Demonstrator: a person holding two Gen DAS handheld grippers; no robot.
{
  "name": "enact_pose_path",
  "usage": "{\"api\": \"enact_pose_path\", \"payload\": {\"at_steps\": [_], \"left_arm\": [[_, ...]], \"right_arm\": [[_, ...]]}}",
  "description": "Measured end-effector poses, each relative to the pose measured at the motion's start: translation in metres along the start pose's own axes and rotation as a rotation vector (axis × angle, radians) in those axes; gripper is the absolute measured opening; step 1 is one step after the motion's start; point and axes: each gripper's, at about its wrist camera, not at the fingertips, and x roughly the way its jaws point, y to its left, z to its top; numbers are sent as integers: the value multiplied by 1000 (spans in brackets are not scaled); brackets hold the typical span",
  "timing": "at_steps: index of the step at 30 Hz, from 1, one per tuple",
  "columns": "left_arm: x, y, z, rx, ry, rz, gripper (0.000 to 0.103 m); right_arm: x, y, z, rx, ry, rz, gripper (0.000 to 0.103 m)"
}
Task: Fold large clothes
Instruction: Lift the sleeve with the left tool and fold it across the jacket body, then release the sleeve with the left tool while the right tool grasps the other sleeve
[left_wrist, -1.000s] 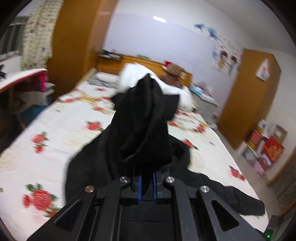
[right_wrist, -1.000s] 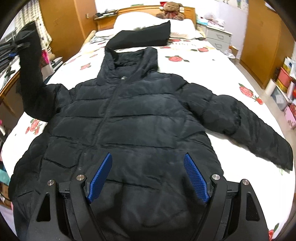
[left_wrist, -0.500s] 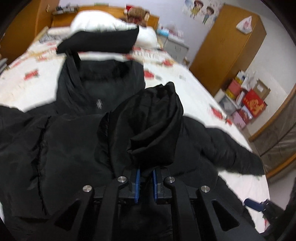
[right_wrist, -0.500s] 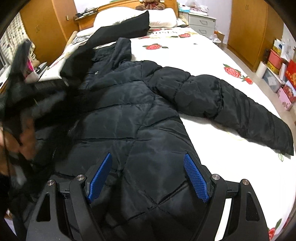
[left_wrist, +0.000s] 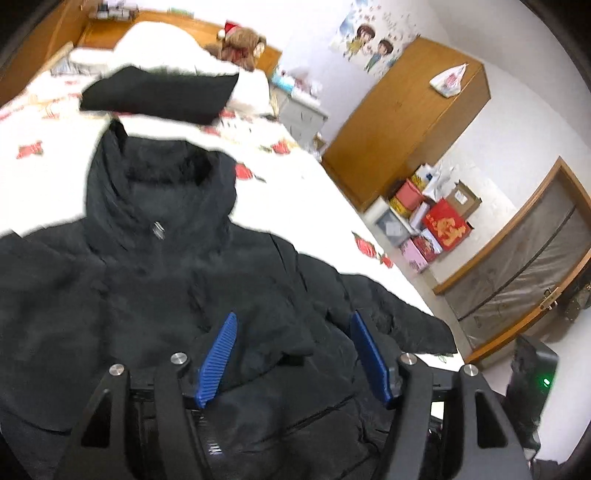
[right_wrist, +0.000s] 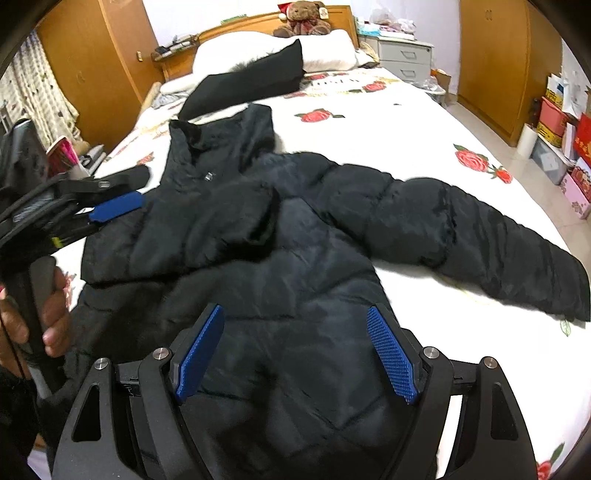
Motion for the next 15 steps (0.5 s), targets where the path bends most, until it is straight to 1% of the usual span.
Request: {"api": "enact_pose_path", "payload": {"at_steps": [1,2,3,5,7,8,9,10,11,12,13,14,15], "left_arm": [[-18,5,4,10,-35,21,67],[-28,13,5,14,-61,53,67],[-43,24,8,17,-87,119,67],[-60,56,12,-2,-117,251,66],[-67,95,14,-68,-109,340,64],[-66,111,13,-96,-102,363,64],[-64,126,10,-115,-91,386,64],[-58,140,8,-127,-72,415,61],[-49,153,5,-138,-52,435,55],[-40,164,2,-150,-31,455,54],[-31,172,-4,-157,-15,471,54],[-25,178,-9,-159,-5,484,54],[-18,183,-13,-155,4,497,54]], "right_arm": [[1,4,4,-5,-5,7,80],[3,8,7,-11,-9,16,80],[6,14,12,-20,-13,24,80],[18,25,22,-38,-12,34,80],[35,37,35,-45,1,54,78],[48,44,42,-51,10,66,68],[60,51,49,-62,20,68,62],[70,54,53,-70,26,67,54],[82,59,59,-76,34,65,50],[96,62,66,-77,46,67,47],[113,64,71,-79,70,56,40],[124,65,73,-85,89,36,38],[144,64,74,-98,125,1,38]]}}
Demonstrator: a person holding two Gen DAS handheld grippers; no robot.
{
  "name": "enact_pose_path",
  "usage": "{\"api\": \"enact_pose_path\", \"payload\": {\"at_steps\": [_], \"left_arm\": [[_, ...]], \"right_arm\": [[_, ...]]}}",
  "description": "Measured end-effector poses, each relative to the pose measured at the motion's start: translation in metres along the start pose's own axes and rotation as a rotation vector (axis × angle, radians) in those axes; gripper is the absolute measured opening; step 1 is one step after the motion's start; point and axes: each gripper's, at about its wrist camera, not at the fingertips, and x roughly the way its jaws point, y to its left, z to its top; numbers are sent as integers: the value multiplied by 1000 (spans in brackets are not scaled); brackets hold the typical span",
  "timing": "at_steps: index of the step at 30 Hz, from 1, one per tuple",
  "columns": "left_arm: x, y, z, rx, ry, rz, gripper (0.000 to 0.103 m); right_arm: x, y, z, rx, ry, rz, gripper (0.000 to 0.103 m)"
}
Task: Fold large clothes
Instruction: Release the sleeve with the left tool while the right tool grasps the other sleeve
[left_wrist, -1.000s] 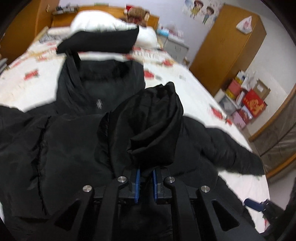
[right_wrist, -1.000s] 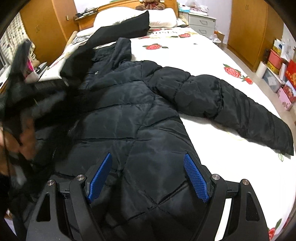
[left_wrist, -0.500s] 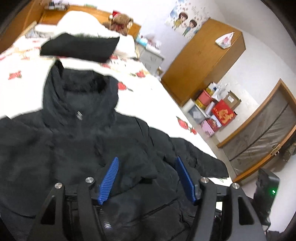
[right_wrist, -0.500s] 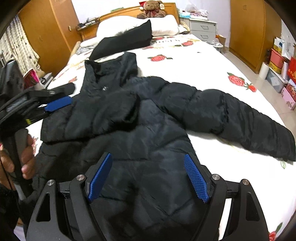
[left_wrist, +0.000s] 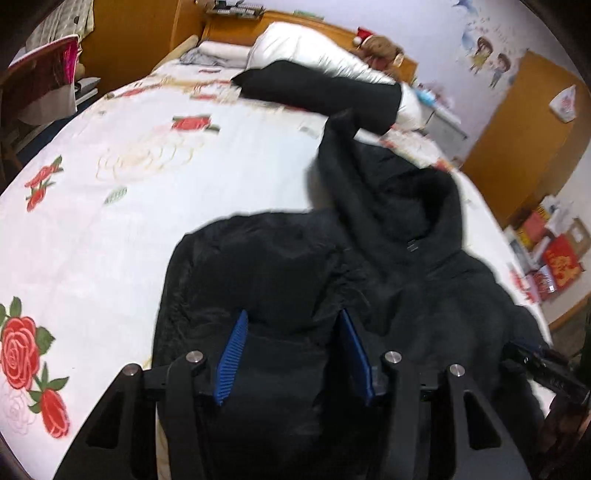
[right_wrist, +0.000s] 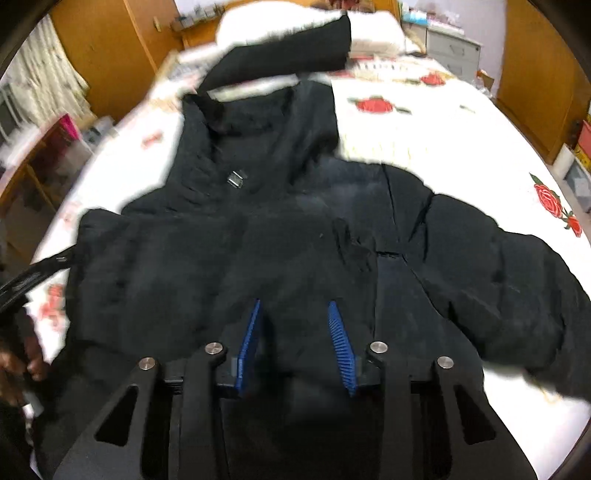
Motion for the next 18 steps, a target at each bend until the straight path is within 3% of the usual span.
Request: {"api": "enact_pose_path", "payload": {"at_steps": [3,9,12,18], "left_arm": [[21,3,-7,5,14,15,54],[31,-4,-13,38,14,58,54],[23,-5,-5,30,24,57,53],[-48,-6,-20,51,-61,41,53]], "right_arm": [[33,-8,0,4,72,-25,33],[43,-9,-2,-21,45,-44,33],[25,-13,2,-6,49,-28,34],[-55,-41,-20,25,-48,-3,37]]}}
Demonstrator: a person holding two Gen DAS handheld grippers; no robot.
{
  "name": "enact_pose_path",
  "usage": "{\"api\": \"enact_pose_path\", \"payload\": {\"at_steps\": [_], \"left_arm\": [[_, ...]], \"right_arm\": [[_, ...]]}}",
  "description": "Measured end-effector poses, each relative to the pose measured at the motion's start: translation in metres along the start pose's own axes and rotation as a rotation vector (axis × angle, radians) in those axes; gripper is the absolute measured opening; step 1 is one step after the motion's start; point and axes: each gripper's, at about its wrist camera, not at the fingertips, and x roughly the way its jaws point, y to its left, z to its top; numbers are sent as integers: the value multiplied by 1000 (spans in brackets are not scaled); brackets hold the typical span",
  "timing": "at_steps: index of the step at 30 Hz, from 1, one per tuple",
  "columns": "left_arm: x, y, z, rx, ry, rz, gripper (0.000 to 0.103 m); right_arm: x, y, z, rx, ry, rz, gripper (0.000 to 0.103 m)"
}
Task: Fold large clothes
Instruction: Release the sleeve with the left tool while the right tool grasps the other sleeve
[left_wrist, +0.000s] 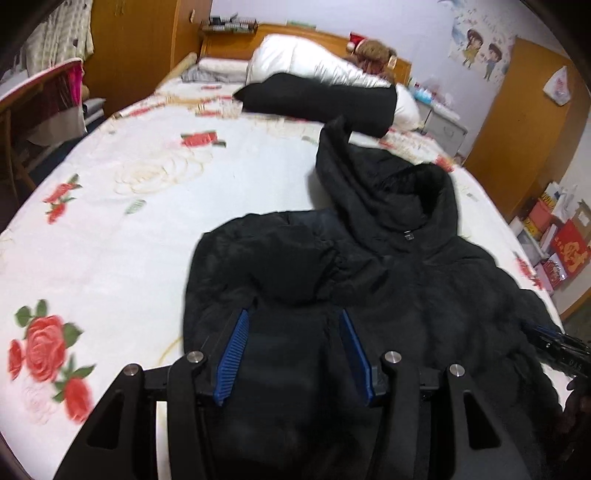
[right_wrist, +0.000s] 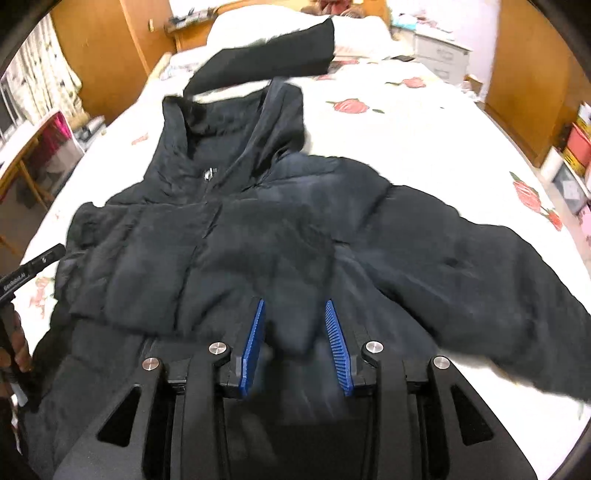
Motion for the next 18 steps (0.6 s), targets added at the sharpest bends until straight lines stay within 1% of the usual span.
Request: {"api": "enact_pose_path", "payload": {"at_steps": [4,5,7,9,12,15,18], "left_arm": [[-53,-2,-20,-11,-51,-8,53],[-63,-2,-26,-19,-57,-12,54],[-83,-5,-40,-18,-74,-10,53],[-93,-10,-52,-7,-72,-2,54],[-102,-14,-67,-8,-51,-3,54],[-109,-19,-74,-9,-39,-9,54],[-116,-30,-75,13,-45,-18,54]], "right_arm": [[-53,-30,-37,71,-50,-9,44],[-59,-34,-41,86,-55,-13,47],[-79,-50,-61,130,-67,-26,49],[-95,-69,-81,186,-69,-34,51],[-106,-98,-102,270,-68,-44,53],[-113,-128,-116,360,-70,-53,58],[-118,-156,-125,438,-87,-69,64]]}}
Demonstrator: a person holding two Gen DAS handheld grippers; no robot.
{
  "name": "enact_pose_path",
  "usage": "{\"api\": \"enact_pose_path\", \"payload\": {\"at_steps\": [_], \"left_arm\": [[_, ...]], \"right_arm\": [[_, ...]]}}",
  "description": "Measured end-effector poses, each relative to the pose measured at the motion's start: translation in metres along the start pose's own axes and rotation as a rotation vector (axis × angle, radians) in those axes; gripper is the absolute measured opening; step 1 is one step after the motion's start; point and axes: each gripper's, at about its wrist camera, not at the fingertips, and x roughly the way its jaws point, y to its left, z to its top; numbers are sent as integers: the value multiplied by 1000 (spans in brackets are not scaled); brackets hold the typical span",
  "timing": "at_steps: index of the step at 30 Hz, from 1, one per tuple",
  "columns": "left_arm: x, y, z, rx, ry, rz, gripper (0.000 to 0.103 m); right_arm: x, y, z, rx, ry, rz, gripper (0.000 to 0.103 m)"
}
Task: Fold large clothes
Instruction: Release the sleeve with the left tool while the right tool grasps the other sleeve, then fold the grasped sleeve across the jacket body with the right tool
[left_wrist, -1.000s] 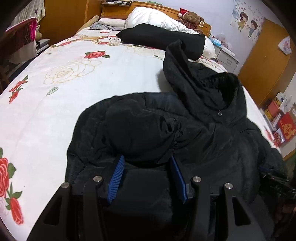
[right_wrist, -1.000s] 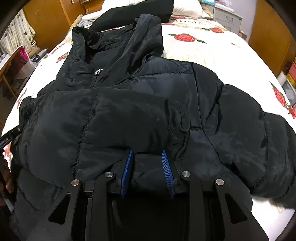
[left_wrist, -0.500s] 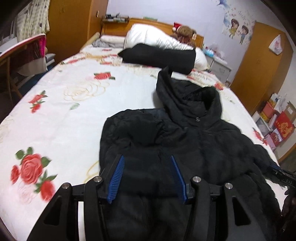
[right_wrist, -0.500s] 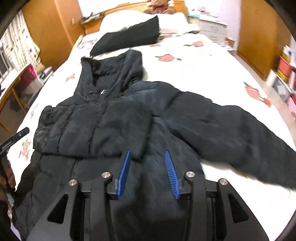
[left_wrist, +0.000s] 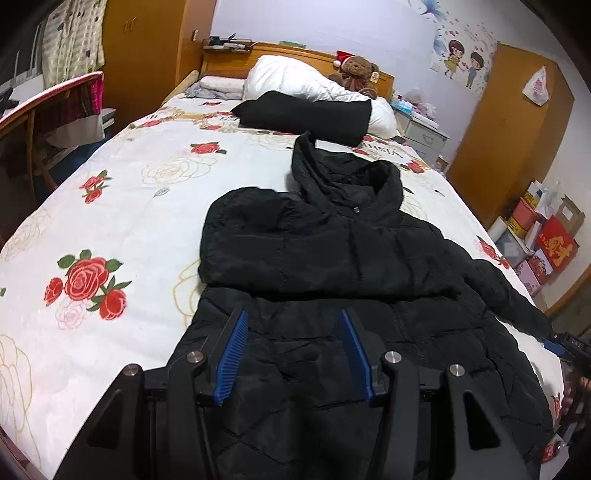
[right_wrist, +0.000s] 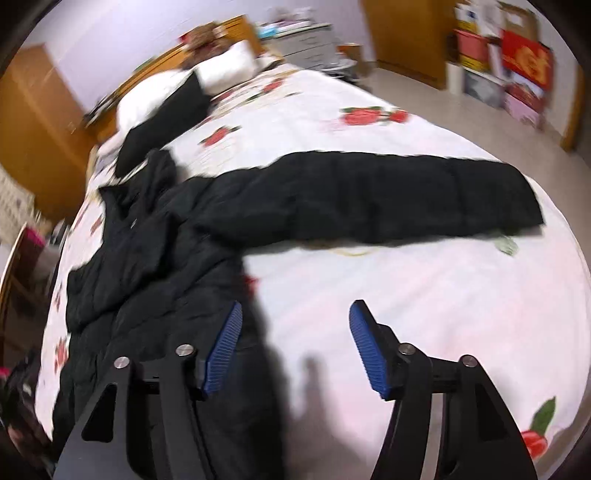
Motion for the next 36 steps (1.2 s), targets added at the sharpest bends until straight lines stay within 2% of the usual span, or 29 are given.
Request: {"api": "enact_pose_path", "payload": {"at_steps": [10,14,18,22,27,28,29,31,32,36], "left_arm": [[26,-38,17,51,9,-22,54],[40,-46,21,64,22,-24,54],[50,-53,24,77,36,-20,54],[58,-57,25,86,47,-9,54],[65,-57,25,88,64,8,54],[66,-57,25,88,68,12,54],[67,-57,24,86,71,14,54],[68,-57,24,83,74,19,54],[67,-56,24,80,73,20,54],[62,-52,24,65,66,16,54]], "right_arm": [[24,-87,24,243,-5,-44,66],[31,-130,31,362,-22,-67,66],[38,-167,38,476,-61,-54,66],[44,-184,46,531,-103,-45,66],[55,-195,60,572,-131,-99,64],[55,-194,62,563,-129,-120,54],[56,-192,66,542,-125,-154,33],[55,-195,70,538,-117,-142,17],[49,-194,71,538,-125,-135,11],[17,-171,86,455,-193,-115,9]]}}
